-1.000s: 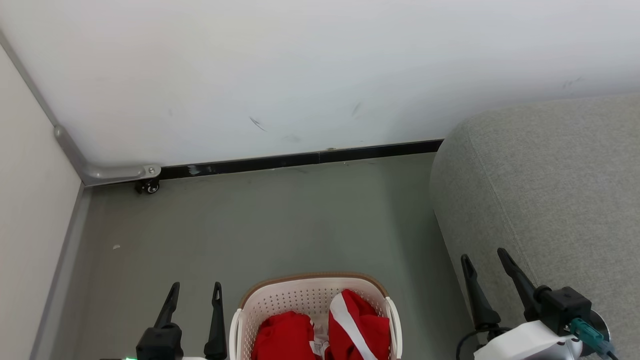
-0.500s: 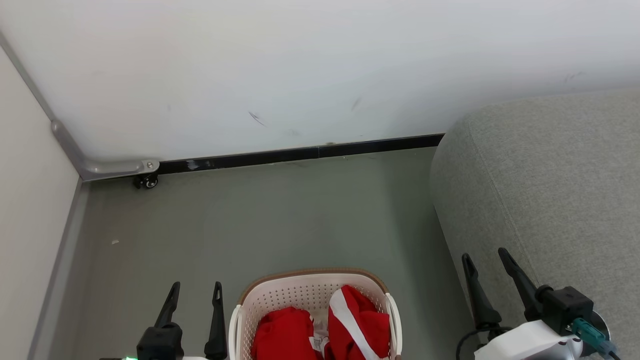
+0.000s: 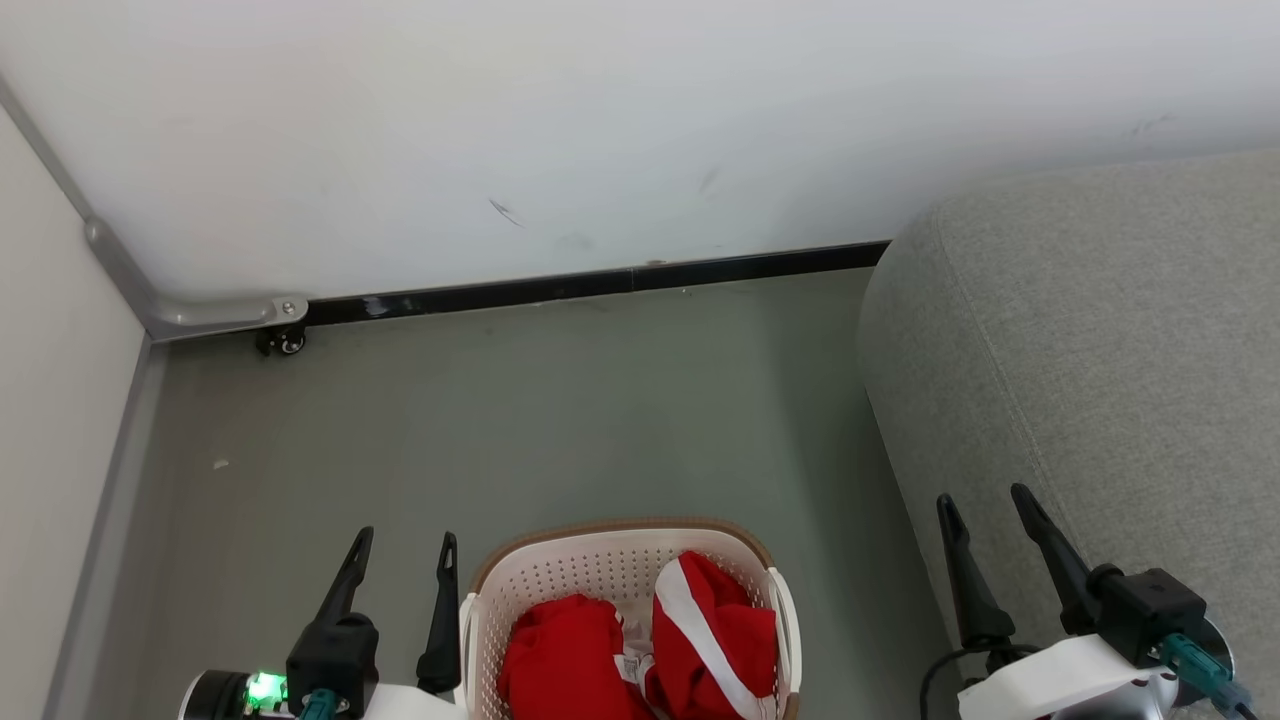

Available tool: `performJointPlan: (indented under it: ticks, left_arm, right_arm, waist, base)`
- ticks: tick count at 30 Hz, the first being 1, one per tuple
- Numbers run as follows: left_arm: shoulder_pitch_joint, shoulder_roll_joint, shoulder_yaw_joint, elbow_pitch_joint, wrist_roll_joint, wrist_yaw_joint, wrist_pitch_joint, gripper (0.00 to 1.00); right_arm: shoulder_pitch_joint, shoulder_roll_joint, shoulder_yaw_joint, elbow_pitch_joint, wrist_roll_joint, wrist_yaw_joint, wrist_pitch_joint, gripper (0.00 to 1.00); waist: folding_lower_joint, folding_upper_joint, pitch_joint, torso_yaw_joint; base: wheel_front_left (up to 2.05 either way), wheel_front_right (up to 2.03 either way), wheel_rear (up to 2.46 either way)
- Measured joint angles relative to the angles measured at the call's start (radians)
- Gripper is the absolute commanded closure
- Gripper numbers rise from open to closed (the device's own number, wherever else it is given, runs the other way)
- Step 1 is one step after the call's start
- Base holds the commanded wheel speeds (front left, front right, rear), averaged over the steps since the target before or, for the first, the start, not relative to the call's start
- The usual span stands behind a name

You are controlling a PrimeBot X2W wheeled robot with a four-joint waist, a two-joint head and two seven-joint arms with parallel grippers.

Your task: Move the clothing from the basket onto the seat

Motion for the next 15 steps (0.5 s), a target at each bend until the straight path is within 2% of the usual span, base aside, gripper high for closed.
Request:
performJointPlan:
  ticks: [15]
  left_arm:
    - [-0.069, 0.009, -0.038, 0.084, 0.029, -0.050, 0.000, 0.00]
  right_arm:
    - [-0.006, 0.002, -0.015, -0.040, -0.012, 0.000, -0.012, 0.00]
  waist:
    - [-0.0001, 0.0000, 0.081, -0.017]
  base:
    - [0.00, 0.00, 0.00]
